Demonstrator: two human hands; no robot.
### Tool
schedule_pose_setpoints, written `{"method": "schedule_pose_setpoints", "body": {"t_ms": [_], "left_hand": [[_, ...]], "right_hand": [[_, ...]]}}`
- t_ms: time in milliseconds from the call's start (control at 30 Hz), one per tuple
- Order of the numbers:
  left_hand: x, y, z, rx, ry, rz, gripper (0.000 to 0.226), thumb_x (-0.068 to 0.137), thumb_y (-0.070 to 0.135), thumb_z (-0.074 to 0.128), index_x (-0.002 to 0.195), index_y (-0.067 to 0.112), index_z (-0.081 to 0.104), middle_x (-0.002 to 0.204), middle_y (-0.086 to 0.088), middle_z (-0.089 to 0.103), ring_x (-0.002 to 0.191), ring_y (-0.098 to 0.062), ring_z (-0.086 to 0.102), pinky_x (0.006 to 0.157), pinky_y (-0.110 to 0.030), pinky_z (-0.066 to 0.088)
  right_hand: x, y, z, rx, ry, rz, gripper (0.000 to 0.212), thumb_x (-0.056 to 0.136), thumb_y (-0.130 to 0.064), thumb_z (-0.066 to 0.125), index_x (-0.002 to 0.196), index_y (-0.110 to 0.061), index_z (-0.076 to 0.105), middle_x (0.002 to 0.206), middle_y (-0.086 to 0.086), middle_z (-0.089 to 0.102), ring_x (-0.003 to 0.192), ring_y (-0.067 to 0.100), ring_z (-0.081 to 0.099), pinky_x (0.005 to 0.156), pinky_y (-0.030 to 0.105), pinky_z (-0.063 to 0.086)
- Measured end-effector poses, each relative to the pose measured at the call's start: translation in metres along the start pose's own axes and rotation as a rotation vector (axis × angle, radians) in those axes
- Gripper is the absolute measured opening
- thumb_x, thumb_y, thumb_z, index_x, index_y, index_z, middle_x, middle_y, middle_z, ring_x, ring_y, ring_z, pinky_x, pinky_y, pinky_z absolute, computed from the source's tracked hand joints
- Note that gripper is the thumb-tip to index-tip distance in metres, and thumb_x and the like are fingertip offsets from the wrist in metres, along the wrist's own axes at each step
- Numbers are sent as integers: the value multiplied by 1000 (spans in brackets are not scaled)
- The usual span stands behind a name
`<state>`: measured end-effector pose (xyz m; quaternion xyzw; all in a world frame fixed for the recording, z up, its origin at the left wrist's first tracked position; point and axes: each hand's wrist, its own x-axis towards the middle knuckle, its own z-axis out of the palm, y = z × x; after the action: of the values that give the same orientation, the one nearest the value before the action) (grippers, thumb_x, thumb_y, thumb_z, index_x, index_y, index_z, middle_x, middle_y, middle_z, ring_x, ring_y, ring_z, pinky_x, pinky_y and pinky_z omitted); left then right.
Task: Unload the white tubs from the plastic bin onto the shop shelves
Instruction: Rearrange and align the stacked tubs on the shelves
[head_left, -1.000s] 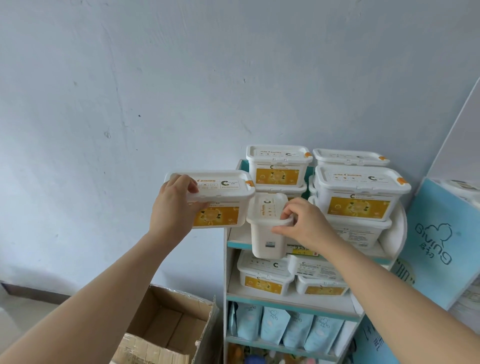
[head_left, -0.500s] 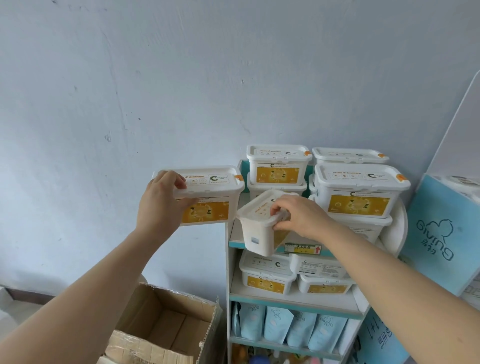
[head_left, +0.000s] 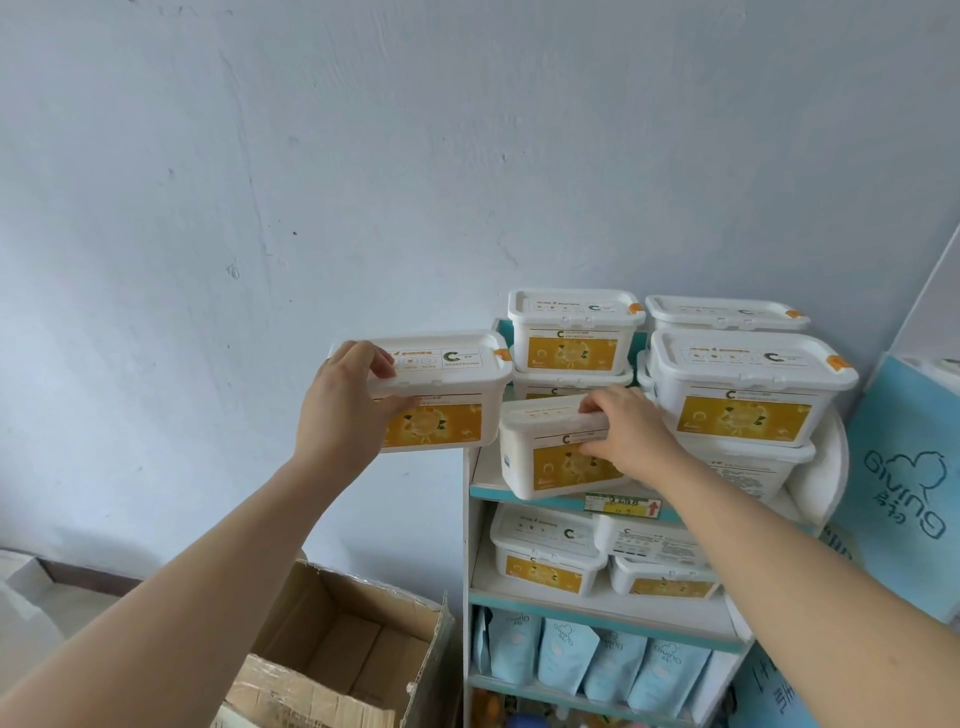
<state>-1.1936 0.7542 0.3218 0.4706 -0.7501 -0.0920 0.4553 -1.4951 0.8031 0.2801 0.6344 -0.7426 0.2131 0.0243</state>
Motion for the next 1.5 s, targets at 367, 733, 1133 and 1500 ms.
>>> {"method": "schedule_pose_setpoints", "body": {"t_ms": [367,733,1133,1500], "left_hand": [[16,8,16,-47,10,-3,30,73,17,81,86,14,54,102,5,59,93,-15,54,66,-22,41],[29,61,75,-167,-48,98,32,72,24,81,84,20,52,98,10,58,91,-13,53,68,-23,41],[22,83,126,-65,-93,28,30,77,42,74,94,25,54,103,11,59,88,-13,57,71,-32,52],[24,84,132,84,-69,44,32,80,47,69,98,24,54,109,11,55,99,-13,51,70,-29,44]], "right_hand": [[11,1,11,246,-124,8,35,74,-23,79,105,-21,63,97,-9,57,97,12,56,86,25,46],[5,-8,-90,177,79,-132,69,76,-32,77,137,-30,46,135,-10,49,118,4,46,99,23,34],[15,24,-92,-156,66,-165,30,80,-21,71,109,-19,62,115,-5,56,100,14,55,82,28,45],[32,18,-86,-267,71,-200,15,81,-20,68,95,-16,64,101,-1,62,93,15,52,73,27,41]]}}
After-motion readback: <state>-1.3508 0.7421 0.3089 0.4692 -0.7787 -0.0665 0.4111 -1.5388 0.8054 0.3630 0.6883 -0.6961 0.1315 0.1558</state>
